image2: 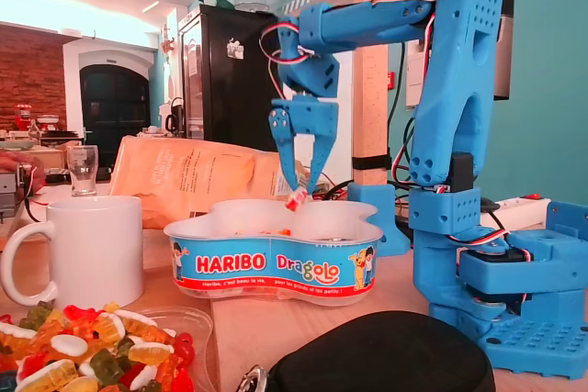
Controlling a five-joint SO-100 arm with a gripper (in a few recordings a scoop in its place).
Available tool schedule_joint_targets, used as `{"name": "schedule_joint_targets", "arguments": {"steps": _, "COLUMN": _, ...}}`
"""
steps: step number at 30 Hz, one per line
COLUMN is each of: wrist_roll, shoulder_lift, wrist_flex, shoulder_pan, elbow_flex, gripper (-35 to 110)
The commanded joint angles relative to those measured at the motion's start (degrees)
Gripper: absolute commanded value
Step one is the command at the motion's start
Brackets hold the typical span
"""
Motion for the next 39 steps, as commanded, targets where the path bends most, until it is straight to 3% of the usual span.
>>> {"name": "schedule_joint_targets", "arguments": {"steps": 1, "wrist_roll": 4.2, "shoulder_lift": 1.2, "wrist_flex": 1.9, "shoulder_pan": -3.3, "elbow_flex": -7.9, "gripper": -4}}
{"name": "schedule_joint_targets", "arguments": {"steps": 14, "wrist_roll": 28.0, "shoulder_lift": 1.0, "wrist_flex": 0.9, "shoulder_pan": -18.5, "elbow_flex": -25.8, "gripper": -4}}
{"name": "schedule_joint_targets", "arguments": {"steps": 24, "wrist_roll": 30.2, "shoulder_lift": -13.0, "wrist_flex": -19.5, "shoulder_pan": -19.6, "elbow_flex": -26.9, "gripper": -4}}
{"name": "schedule_joint_targets", "arguments": {"steps": 39, "wrist_roll": 33.3, "shoulder_lift": -15.0, "wrist_flex": -30.2, "shoulder_pan": -25.3, "elbow_flex": -25.8, "gripper": -4}}
